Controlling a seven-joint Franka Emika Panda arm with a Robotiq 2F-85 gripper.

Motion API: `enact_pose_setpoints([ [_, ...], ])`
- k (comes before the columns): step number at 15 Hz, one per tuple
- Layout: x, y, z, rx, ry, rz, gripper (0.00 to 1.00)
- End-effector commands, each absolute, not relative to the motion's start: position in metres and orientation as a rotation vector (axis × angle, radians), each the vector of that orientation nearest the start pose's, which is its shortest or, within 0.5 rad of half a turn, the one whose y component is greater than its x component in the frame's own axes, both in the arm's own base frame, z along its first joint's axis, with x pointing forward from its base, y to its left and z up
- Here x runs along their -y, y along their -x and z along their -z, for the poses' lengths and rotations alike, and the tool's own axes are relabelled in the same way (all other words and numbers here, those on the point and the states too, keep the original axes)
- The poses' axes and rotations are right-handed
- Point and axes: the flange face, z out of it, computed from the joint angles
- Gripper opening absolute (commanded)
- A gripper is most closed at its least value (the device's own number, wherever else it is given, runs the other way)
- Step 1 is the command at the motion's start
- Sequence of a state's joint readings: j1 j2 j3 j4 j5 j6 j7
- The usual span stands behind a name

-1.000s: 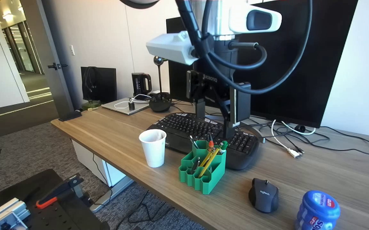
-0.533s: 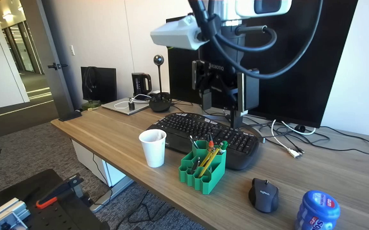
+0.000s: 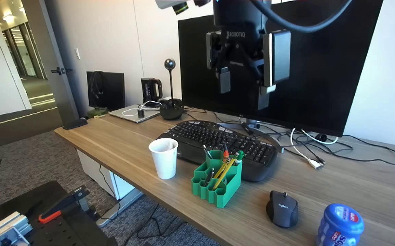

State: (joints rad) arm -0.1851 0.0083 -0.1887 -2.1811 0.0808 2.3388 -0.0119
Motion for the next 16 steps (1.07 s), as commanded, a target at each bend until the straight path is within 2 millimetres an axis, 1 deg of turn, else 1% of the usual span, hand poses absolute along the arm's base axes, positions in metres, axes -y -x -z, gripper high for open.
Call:
enact_pose_setpoints([
  [1,0.2,-0.51,-0.403,-0.636,3.034,0.243,1.0],
  [10,0.201,-0.509,-0.404,-0.635,3.033,0.24,1.0],
  [16,0.199,-0.511,-0.388,-0.633,3.037,0.192,1.0],
])
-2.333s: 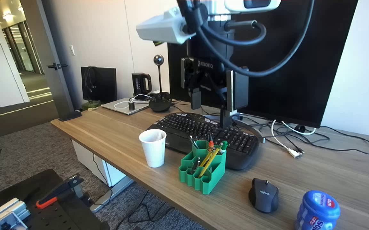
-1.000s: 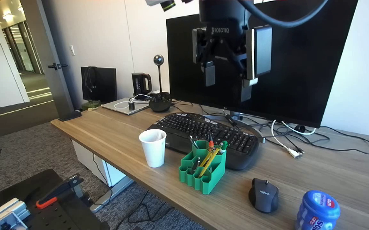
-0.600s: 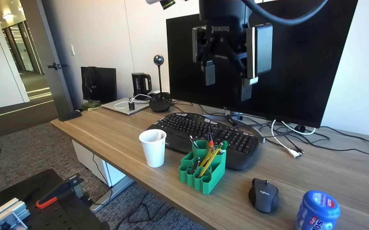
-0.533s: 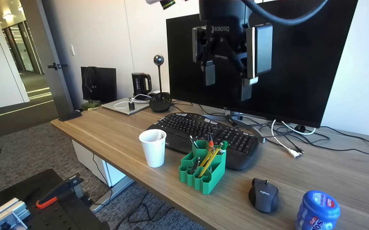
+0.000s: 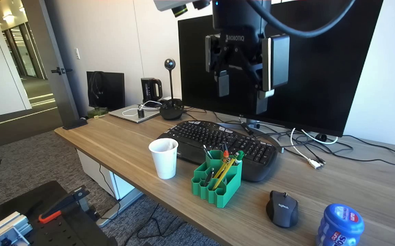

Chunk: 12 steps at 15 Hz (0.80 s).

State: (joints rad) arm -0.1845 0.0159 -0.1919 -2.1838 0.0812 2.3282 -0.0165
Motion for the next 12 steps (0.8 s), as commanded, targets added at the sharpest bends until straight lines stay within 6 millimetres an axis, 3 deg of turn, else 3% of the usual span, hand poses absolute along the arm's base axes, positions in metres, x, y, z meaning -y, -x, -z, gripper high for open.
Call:
enact_pose_setpoints([
  [1,0.198,-0.51,-0.385,-0.631,3.041,0.177,1.0],
  [12,0.194,-0.507,-0.357,-0.607,3.057,0.082,1.0],
])
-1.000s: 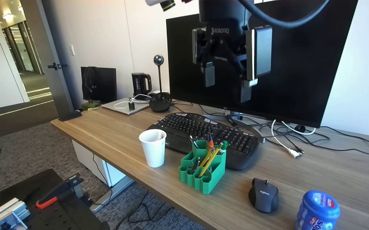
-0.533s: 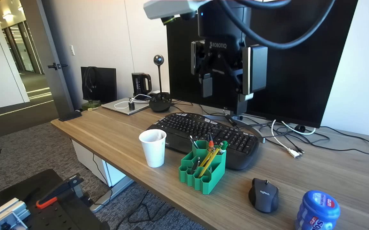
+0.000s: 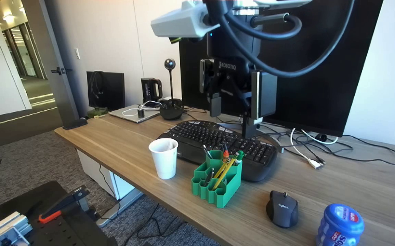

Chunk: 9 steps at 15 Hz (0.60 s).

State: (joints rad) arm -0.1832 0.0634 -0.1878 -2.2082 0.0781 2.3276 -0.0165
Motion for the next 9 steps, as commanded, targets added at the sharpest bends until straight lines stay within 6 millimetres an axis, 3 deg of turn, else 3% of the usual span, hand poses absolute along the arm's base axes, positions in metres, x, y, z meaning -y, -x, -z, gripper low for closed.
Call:
enact_pose_setpoints([
  [1,0.195,-0.508,-0.356,-0.607,3.058,0.078,1.0],
  [9,0.197,-0.512,-0.34,-0.607,3.059,0.028,1.0],
])
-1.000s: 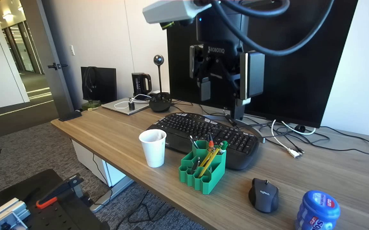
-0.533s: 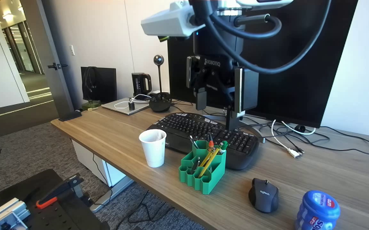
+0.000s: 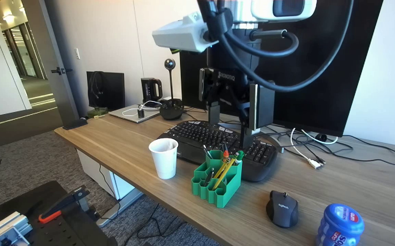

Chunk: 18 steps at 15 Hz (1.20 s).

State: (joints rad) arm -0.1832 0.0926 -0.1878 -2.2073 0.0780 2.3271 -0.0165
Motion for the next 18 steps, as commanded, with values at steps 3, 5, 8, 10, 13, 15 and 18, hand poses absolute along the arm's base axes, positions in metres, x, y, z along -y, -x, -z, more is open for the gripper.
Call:
enact_pose_setpoints([
  [3,0.201,-0.515,-0.332,-0.604,3.062,0.005,1.0],
  [5,0.203,-0.518,-0.325,-0.604,3.064,-0.011,1.0],
  [8,0.206,-0.525,-0.317,-0.611,3.071,-0.021,1.0],
  [10,0.205,-0.528,-0.313,-0.601,3.078,-0.026,1.0],
  [13,0.202,-0.531,-0.306,-0.61,3.085,-0.028,1.0],
  [15,0.199,-0.532,-0.303,-0.601,3.088,-0.034,1.0],
  [18,0.192,-0.535,-0.299,-0.601,3.081,-0.05,1.0],
])
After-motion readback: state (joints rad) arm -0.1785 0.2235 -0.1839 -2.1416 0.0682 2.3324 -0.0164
